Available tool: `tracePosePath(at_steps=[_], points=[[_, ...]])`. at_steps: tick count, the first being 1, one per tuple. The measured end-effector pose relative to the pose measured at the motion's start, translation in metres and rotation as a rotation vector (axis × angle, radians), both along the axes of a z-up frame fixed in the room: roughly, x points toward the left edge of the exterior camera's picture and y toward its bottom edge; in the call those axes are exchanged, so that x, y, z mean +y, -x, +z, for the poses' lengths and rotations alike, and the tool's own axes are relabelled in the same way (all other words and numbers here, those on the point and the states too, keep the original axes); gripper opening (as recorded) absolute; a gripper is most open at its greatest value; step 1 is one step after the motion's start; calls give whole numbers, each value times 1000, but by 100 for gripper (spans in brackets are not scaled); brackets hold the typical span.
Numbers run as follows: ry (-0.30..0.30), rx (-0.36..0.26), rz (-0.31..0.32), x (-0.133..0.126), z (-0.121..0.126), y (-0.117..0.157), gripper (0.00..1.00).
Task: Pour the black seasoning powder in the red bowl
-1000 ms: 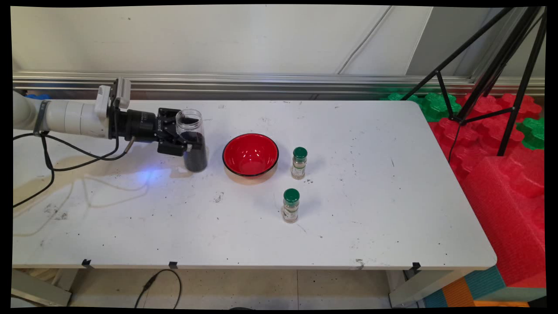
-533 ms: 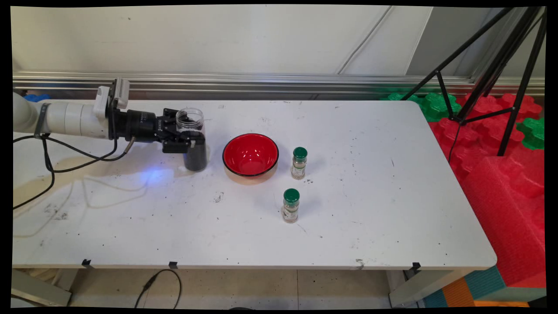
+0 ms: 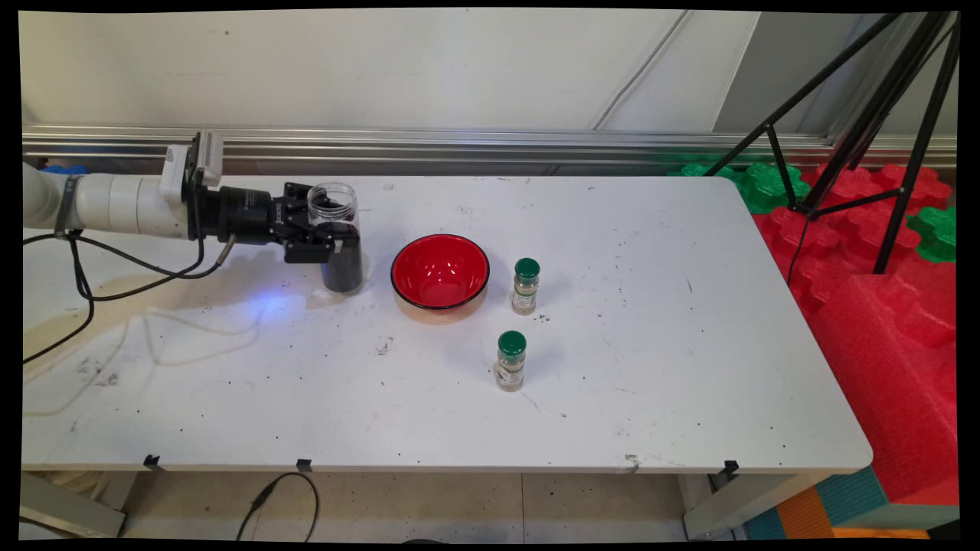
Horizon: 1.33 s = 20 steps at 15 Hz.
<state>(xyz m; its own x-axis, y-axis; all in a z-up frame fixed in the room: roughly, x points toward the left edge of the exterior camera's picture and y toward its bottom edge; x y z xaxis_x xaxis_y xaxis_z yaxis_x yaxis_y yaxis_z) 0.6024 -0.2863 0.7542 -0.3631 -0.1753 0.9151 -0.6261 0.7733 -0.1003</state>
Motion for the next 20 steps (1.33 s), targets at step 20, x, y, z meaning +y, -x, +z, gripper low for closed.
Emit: tracePosePath(at_steps=[20], points=[[140, -54, 56, -39, 72, 37, 0]])
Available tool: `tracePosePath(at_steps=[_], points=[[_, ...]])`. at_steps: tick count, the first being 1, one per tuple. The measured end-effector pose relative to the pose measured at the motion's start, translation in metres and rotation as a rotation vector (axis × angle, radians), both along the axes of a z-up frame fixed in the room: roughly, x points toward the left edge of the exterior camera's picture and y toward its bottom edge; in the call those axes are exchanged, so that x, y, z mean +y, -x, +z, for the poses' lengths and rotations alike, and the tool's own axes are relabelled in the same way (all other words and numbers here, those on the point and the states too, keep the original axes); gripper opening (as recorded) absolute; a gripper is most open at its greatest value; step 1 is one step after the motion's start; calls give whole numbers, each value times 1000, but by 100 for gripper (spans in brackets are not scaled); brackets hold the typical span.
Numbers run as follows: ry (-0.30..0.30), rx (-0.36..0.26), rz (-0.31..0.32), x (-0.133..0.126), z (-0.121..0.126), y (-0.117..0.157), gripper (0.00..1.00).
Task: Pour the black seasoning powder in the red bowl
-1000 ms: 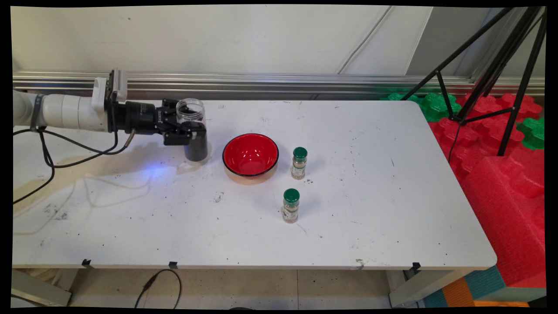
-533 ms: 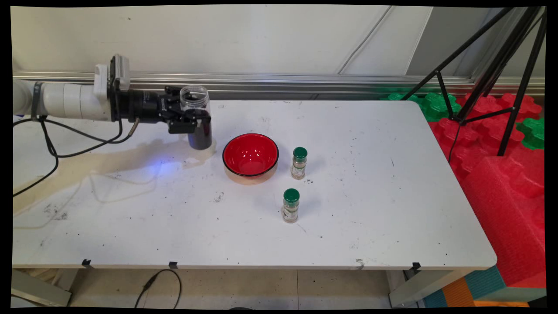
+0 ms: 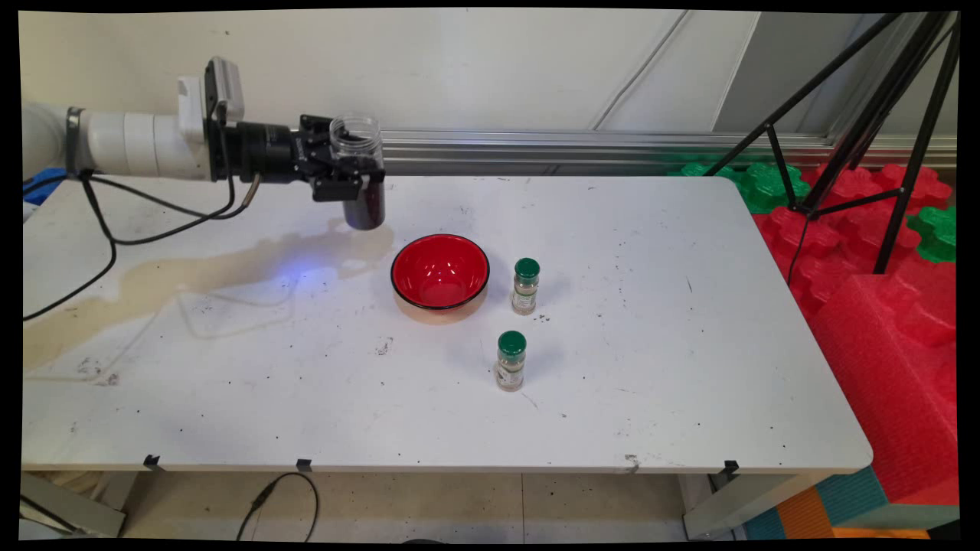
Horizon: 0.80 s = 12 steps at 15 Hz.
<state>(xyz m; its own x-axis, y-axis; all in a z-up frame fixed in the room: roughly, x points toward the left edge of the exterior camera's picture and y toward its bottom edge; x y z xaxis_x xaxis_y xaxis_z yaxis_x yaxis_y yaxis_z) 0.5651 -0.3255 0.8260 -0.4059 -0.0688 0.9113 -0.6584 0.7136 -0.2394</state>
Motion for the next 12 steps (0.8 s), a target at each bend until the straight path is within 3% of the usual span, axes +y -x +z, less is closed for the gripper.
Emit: tracePosePath(at_steps=[6, 12], points=[[50, -57, -33, -24, 16, 14, 0], [107, -151, -117, -56, 26, 25, 0]])
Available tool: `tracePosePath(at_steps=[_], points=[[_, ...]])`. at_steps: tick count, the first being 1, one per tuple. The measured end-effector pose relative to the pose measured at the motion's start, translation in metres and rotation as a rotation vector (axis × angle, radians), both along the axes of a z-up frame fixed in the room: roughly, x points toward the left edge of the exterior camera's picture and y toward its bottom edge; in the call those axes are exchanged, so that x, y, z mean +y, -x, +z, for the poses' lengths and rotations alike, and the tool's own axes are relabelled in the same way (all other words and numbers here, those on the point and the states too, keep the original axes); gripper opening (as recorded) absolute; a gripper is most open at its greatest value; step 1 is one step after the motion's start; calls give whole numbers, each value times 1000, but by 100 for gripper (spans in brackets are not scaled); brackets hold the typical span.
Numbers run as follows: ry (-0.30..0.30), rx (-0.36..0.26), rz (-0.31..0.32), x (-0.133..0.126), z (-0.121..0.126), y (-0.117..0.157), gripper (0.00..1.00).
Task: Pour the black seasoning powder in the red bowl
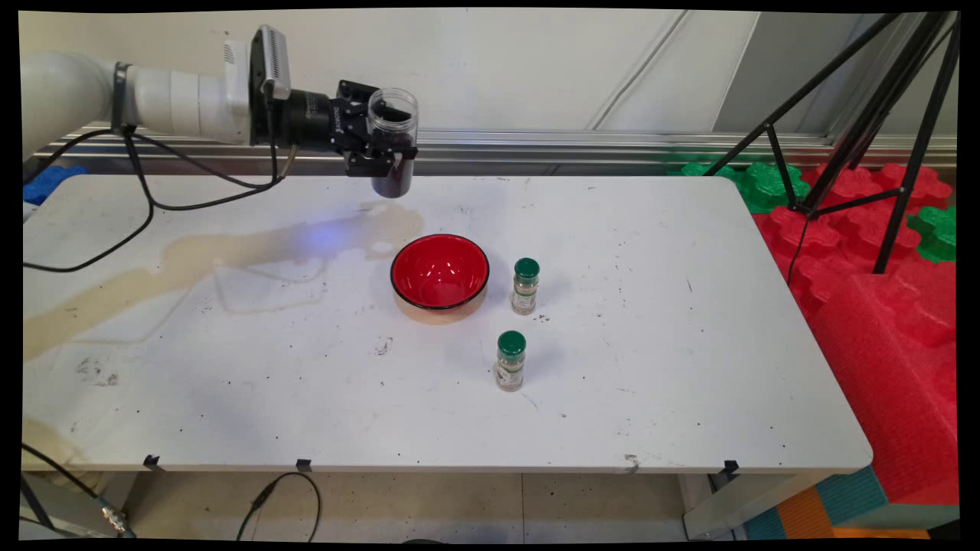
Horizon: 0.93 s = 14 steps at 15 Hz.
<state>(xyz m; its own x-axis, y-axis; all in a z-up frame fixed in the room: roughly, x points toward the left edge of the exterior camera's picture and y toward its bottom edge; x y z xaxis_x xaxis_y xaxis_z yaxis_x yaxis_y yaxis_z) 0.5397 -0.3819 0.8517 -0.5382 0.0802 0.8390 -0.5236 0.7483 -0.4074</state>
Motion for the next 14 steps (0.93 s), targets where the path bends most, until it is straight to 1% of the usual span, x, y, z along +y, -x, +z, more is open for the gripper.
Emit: tracePosePath(at_steps=[6, 14], points=[[31, -67, -74, -21, 0, 5, 0], [87, -172, -203, -51, -8, 9, 0]])
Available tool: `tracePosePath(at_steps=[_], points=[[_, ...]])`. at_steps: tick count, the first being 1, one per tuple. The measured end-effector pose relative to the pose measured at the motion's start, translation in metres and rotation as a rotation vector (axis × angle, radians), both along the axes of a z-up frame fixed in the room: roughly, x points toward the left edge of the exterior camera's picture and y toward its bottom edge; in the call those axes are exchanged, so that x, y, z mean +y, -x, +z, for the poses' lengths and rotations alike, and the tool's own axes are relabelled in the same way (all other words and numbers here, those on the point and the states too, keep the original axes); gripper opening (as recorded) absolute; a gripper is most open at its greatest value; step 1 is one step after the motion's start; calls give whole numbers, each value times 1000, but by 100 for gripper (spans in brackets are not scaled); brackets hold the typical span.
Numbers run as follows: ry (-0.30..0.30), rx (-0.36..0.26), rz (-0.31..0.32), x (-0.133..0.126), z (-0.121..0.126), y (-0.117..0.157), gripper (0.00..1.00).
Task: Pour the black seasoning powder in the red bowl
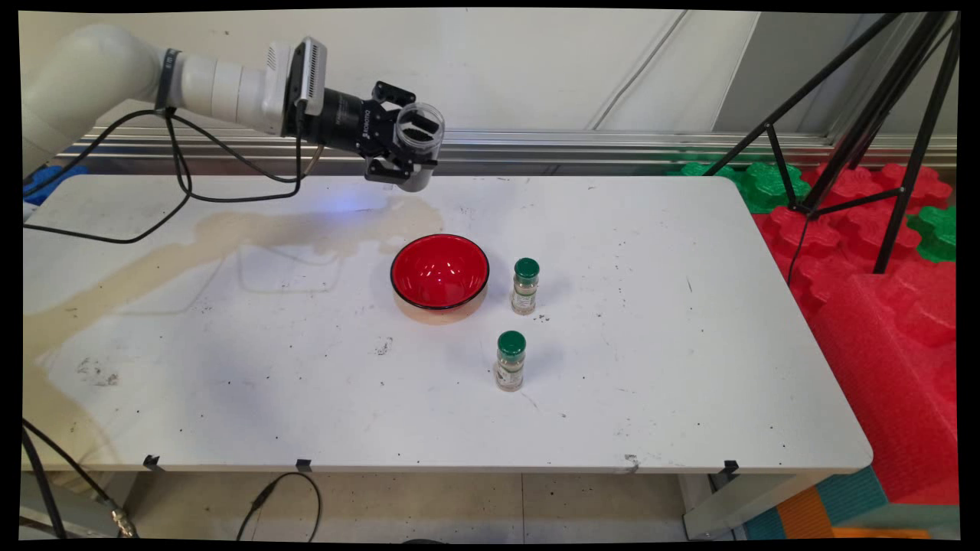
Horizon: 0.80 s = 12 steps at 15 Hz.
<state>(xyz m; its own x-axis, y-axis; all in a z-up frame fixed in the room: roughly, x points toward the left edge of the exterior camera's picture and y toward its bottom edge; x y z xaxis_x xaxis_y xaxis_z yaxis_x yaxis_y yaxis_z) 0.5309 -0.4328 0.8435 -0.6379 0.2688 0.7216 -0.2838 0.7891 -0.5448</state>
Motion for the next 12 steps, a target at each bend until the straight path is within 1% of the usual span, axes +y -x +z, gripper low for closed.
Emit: tracePosePath(at_steps=[5, 9, 12], points=[[28, -54, -61, -15, -7, 3, 0], [49, -96, -82, -27, -12, 8, 0], [61, -116, -90, -31, -15, 13, 0]])
